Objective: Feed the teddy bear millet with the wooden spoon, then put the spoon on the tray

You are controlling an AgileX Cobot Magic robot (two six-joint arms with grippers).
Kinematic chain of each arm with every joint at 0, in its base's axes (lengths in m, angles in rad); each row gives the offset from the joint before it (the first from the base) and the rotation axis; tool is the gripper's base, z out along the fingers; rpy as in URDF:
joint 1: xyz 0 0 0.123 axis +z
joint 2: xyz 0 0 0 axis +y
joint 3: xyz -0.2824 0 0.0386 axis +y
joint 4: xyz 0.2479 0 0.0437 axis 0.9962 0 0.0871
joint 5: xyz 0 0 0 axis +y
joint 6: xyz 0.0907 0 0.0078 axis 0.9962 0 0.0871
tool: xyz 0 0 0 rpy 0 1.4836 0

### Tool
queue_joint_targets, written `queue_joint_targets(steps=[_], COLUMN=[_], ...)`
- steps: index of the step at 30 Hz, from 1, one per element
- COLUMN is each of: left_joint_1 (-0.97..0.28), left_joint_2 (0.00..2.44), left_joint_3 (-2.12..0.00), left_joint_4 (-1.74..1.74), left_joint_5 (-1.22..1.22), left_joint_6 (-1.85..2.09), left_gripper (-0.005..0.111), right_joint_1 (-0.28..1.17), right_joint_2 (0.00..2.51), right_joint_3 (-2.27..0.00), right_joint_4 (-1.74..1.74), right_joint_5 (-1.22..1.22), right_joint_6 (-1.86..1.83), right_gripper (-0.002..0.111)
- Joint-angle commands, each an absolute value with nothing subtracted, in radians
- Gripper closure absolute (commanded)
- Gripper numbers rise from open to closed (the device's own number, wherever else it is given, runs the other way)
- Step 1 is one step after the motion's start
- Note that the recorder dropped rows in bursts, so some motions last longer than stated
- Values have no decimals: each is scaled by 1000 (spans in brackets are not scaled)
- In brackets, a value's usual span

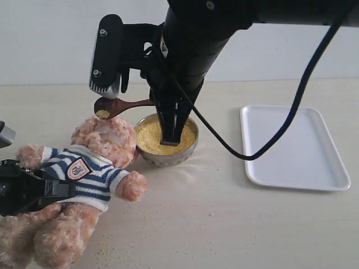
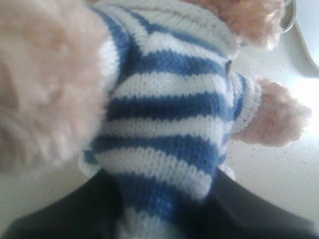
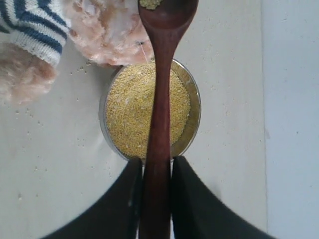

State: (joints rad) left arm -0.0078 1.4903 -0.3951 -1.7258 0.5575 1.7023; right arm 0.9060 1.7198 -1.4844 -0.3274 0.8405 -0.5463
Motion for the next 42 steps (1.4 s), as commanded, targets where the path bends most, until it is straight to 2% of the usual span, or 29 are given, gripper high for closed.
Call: queue_joint_targets(steps=[1,9,35,42], left_joint_1=[-6,-6,-6,-6], left_joint_2=[1481,1481,1481,1481], left_joint_3=[-402,-402,-402,-402], left_joint_4=[-1744,-1744,-1744,-1744], left_joint_5=[580,580,580,580], left_joint_6=[1700,1700,1700,1700], left_gripper=[102,102,102,102], right_joint_1=[920,999,1056,1056], right_joint_2=[1748,1791,1789,1778], right_joint_3=[-1488,-1488,-1488,-1488], right_joint_4=[-354,-591,-722,-722], right_joint_5=[861,853,933,920], right_joint_6=[-589,-476,-387,-226], right_gripper=[108,108,108,108])
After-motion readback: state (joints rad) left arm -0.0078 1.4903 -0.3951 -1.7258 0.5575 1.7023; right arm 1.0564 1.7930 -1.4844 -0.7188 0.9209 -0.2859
